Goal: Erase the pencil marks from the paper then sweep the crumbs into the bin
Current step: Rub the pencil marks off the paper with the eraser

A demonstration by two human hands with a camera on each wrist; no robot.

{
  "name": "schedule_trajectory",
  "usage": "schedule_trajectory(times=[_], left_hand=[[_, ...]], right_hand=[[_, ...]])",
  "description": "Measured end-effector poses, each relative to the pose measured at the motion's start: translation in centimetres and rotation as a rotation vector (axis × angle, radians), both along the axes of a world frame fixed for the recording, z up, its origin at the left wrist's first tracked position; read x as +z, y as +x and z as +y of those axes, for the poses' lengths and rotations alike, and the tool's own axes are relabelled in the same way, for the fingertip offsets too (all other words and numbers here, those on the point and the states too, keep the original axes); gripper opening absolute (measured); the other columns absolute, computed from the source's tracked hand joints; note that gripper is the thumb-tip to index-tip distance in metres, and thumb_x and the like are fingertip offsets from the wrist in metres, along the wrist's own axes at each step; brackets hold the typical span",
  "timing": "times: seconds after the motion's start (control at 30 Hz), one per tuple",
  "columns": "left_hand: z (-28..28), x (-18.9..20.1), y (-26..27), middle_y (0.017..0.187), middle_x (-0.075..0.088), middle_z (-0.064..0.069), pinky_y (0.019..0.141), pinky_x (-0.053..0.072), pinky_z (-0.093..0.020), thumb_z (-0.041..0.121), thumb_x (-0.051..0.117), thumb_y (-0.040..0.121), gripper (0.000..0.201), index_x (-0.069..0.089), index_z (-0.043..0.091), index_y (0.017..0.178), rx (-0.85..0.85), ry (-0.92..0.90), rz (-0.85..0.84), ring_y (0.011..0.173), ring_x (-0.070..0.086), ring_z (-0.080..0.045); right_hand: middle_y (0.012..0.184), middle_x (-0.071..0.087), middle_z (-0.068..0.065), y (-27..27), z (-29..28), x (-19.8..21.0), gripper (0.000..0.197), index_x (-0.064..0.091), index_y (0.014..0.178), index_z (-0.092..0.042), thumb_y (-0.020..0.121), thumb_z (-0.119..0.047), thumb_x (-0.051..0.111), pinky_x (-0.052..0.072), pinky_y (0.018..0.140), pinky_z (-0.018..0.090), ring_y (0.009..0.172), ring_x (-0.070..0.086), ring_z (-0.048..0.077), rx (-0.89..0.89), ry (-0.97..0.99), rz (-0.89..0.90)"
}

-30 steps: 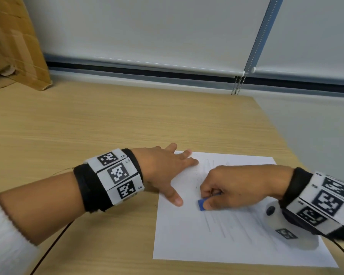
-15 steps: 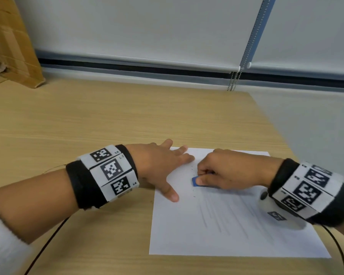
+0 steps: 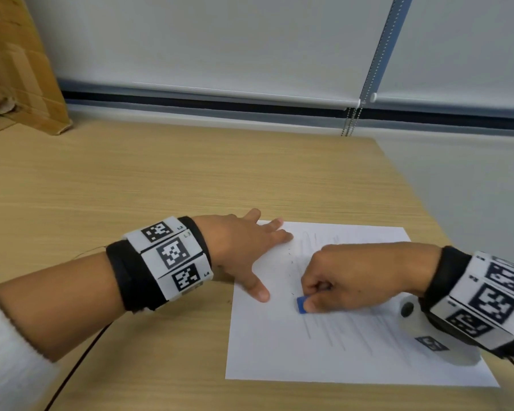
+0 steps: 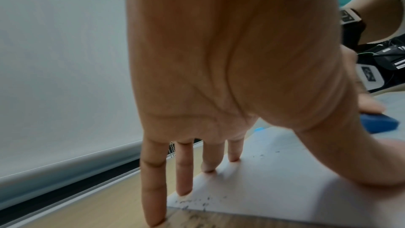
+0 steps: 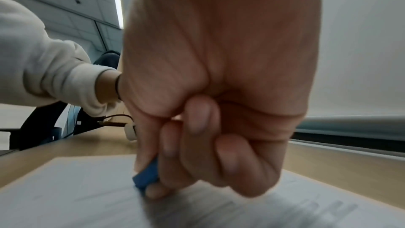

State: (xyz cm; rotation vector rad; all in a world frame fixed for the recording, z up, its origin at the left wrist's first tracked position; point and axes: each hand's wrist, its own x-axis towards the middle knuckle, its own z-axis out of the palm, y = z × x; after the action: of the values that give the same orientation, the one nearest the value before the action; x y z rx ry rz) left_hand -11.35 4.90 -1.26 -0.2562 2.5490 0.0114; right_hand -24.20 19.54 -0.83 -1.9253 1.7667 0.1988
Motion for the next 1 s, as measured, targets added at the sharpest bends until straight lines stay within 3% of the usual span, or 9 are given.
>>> schedule_trajectory(times=[0.17, 0.37, 0.53, 0.7, 0.87, 1.0], left_hand=[[0.1, 0.2, 0.0, 0.16, -0.018, 0.015, 0.107, 0.032, -0.046, 0.071, 0.065, 0.073, 0.115, -0.011, 0.037, 0.153, -0.002, -0.016, -0.037, 0.147, -0.004, -0.021], [1.1, -0.1, 0.0, 0.158, -0.027, 0.01, 0.116, 0.017, -0.047, 0.083, 0.063, 0.061, 0.131, -0.016, 0.033, 0.152, 0.035, -0.024, -0.069, 0.148, -0.018, -0.023], [1.4, 0.2, 0.1, 0.157, -0.029, 0.009, 0.117, 0.012, -0.045, 0.082, 0.065, 0.059, 0.135, -0.02, 0.032, 0.151, 0.057, -0.015, -0.077, 0.147, -0.02, -0.023], [1.5, 0.3, 0.1, 0.158, -0.029, 0.007, 0.117, 0.013, -0.048, 0.082, 0.066, 0.059, 0.136, -0.019, 0.03, 0.152, 0.056, -0.021, -0.078, 0.147, -0.019, -0.024], [1.4, 0.2, -0.1, 0.158, -0.027, 0.007, 0.116, 0.016, -0.045, 0.084, 0.065, 0.057, 0.142, -0.02, 0.02, 0.153, 0.053, -0.042, -0.078, 0.148, -0.015, -0.023], [1.4, 0.2, -0.1, 0.157, -0.029, 0.008, 0.117, 0.014, -0.046, 0.085, 0.063, 0.057, 0.144, -0.021, 0.017, 0.152, 0.055, -0.051, -0.094, 0.148, -0.016, -0.022]], right_hand=[[0.06, 0.054, 0.001, -0.2, -0.6, -0.8, 0.045, 0.053, 0.07, -0.014, 0.094, -0.05, 0.044, 0.043, 0.06, 0.037, 0.059, 0.049, 0.021, -0.066, -0.198, 0.084], [0.057, 0.047, -0.001, 0.9, 1.0, 0.1, 0.041, 0.053, 0.068, -0.012, 0.093, -0.045, 0.051, 0.033, 0.051, 0.021, 0.051, 0.038, 0.013, 0.023, 0.0, -0.053], [0.061, 0.056, 0.002, 0.5, 0.0, -0.2, 0.042, 0.055, 0.071, -0.012, 0.094, -0.047, 0.048, 0.038, 0.055, 0.029, 0.053, 0.045, 0.017, -0.045, -0.148, 0.028], [0.059, 0.05, 0.0, 1.4, 1.9, 0.3, 0.04, 0.055, 0.069, -0.012, 0.093, -0.043, 0.054, 0.034, 0.051, 0.02, 0.052, 0.039, 0.012, 0.023, 0.049, -0.074], [0.062, 0.055, 0.003, 0.7, 1.5, -0.1, 0.042, 0.056, 0.072, -0.012, 0.093, -0.048, 0.048, 0.038, 0.054, 0.029, 0.054, 0.045, 0.019, -0.043, -0.096, 0.023], [0.061, 0.052, 0.003, 1.8, 2.8, 0.5, 0.04, 0.058, 0.073, -0.01, 0.093, -0.045, 0.054, 0.034, 0.051, 0.02, 0.054, 0.041, 0.014, 0.005, 0.057, -0.076]])
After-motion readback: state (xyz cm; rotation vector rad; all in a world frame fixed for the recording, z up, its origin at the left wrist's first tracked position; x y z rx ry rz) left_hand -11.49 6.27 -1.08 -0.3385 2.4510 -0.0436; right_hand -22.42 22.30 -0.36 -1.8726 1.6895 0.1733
